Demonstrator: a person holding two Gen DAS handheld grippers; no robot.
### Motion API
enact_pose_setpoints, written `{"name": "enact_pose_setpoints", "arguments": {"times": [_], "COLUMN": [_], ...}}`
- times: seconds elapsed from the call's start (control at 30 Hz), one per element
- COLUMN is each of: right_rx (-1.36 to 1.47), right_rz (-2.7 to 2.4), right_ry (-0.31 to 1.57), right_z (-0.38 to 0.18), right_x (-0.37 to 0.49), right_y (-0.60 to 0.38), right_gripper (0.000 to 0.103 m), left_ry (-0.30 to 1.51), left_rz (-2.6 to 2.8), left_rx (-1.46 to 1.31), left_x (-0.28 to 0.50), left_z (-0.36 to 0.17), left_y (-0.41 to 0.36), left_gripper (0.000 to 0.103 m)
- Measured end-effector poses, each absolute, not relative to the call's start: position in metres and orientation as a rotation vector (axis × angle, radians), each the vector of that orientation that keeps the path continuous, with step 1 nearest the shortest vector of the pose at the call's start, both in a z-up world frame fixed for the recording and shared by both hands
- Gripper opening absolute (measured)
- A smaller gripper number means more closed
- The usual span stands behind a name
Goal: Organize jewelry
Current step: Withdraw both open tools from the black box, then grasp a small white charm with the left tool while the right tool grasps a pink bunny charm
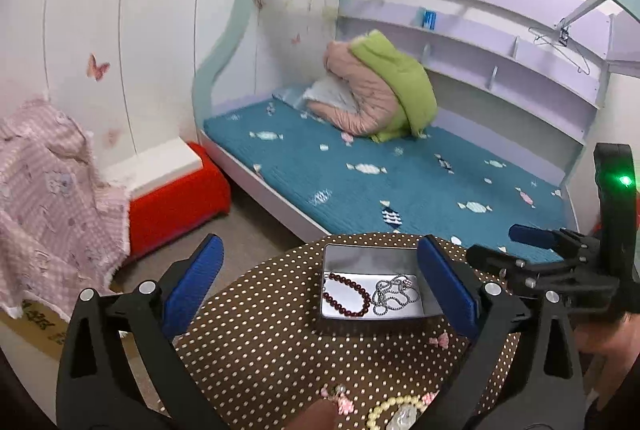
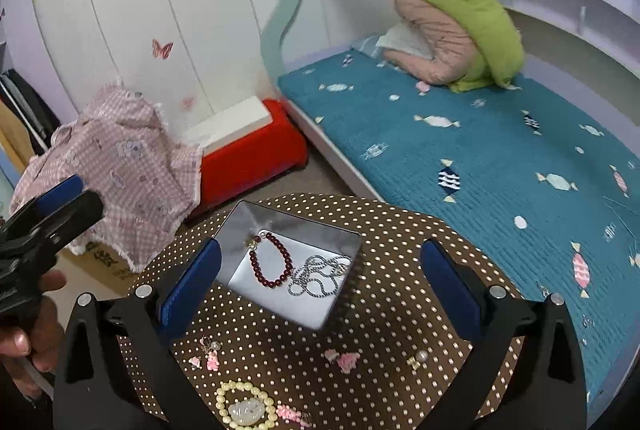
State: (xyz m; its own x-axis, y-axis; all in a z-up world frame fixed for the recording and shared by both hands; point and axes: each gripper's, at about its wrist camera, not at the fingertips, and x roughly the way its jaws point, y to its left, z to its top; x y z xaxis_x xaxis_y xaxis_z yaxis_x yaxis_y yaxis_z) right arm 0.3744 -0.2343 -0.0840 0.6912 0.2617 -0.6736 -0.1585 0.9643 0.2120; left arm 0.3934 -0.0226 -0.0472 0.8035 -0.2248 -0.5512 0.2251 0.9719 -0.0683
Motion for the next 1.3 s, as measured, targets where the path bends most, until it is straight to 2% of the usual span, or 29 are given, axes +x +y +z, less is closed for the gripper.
{"name": "enact_pose_setpoints", "arguments": {"times": [0.57,1.3], "right_rx": [0.167,0.139], "right_rz": [0.153,0.078], "right_ry": [0.520,0.440], "right_z": [-0.018,-0.045], "right_x": [0.237,0.125], "right_y": [-0.259,-0.232], "right_gripper": [0.096,0.096], "left_ry": [0.402,0.378], "left_rz": [-0.163,-0.116], "left_rx": [0.065,0.007], "left_x": [0.257,0.153], "left_z": [-0.020,-0.042], "left_y": [-0.017,0.005], "left_gripper": [0.098,0.098]}}
